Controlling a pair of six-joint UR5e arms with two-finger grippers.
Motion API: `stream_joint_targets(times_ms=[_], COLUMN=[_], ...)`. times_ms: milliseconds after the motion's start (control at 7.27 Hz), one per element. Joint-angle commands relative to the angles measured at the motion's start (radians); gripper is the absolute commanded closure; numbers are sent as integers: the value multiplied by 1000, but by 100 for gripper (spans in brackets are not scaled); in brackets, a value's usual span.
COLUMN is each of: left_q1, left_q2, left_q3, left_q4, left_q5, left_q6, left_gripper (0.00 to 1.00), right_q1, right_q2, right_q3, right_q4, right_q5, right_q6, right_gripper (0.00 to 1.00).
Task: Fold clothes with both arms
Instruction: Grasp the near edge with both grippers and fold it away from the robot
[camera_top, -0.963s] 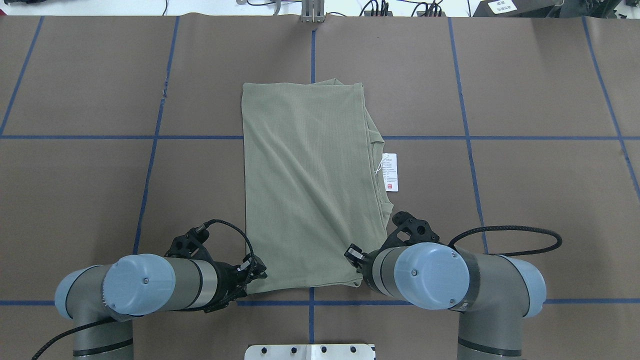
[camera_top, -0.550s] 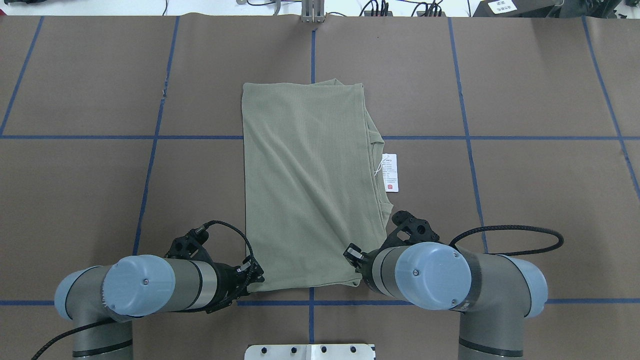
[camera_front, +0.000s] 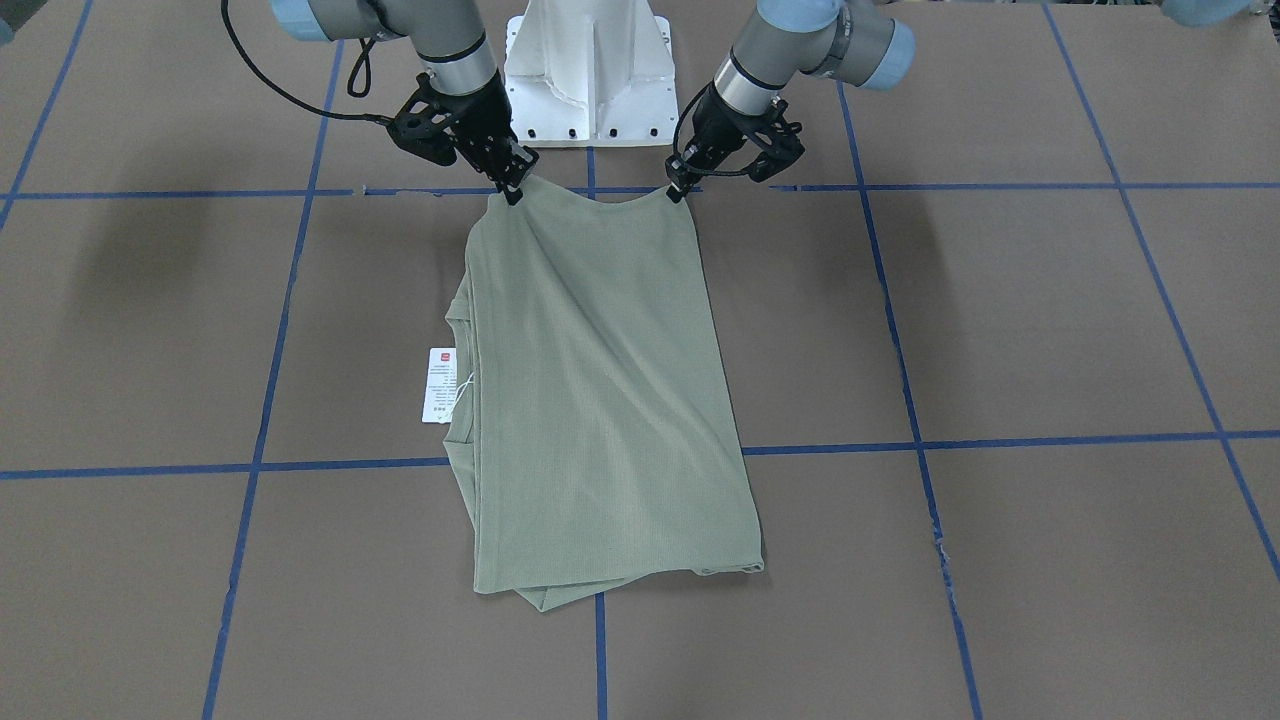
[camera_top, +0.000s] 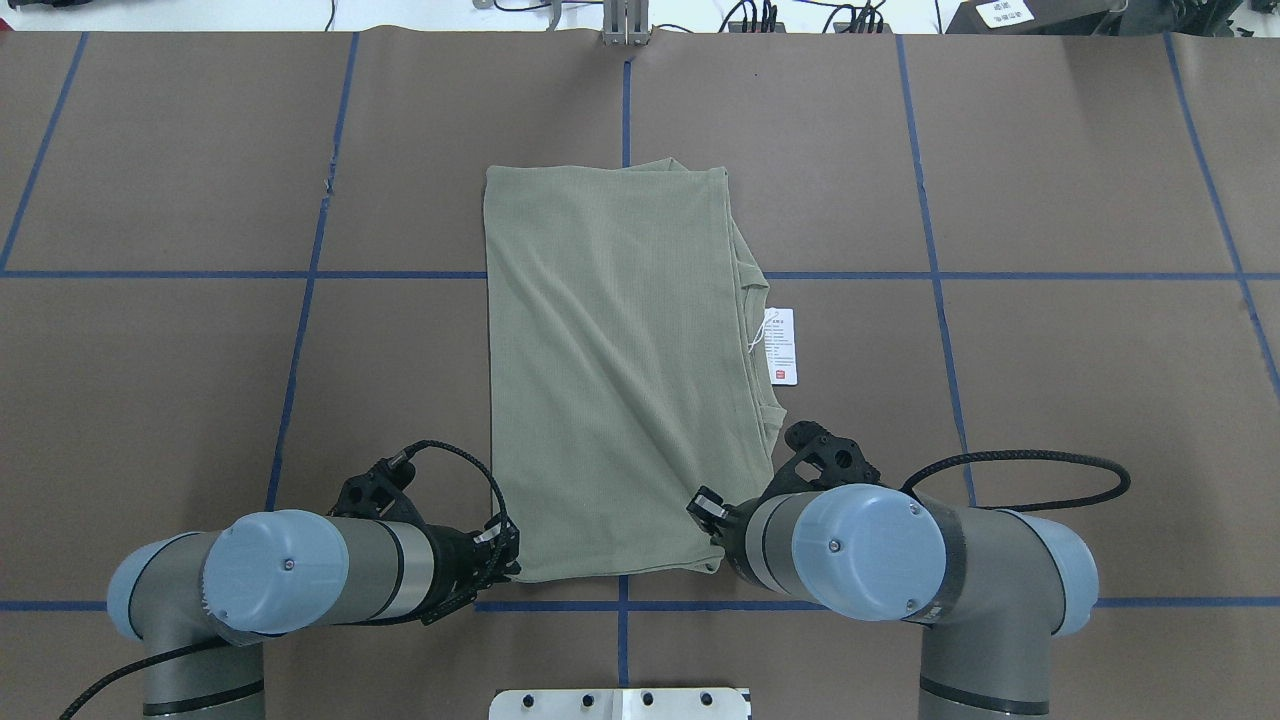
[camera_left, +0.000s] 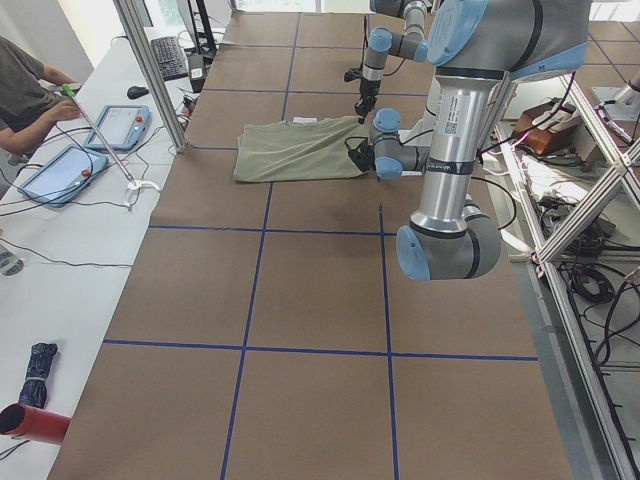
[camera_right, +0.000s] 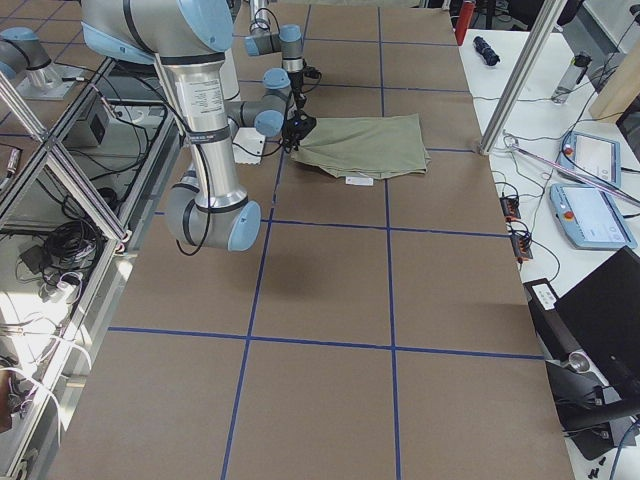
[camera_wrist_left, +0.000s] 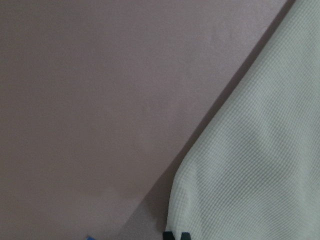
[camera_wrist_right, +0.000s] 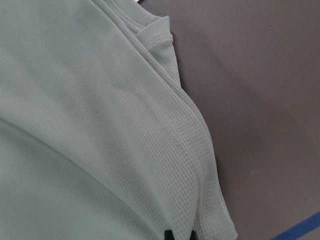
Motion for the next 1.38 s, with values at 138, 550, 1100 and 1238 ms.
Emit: stream_joint_targets(times_ms=[138, 550, 1100, 1238], left_q1=[48, -43, -400, -423], left_q2=[130, 75, -203, -227], left_q3=[-241, -325, -8, 72], left_q4=[0, 61, 158, 143], left_q5=[-3, -10, -99, -99], left_q6=[-62, -58, 181, 222], left_gripper=[100, 100, 100, 100], right_q1=[-72, -9, 310, 361], right_q2=[-18, 17, 227, 242], right_q3=[171, 245, -59, -177], right_q4=[-174, -284, -243, -115], right_q5=[-2, -31, 81, 116], right_q6=[73, 113, -79, -105], right_gripper=[100, 100, 100, 100])
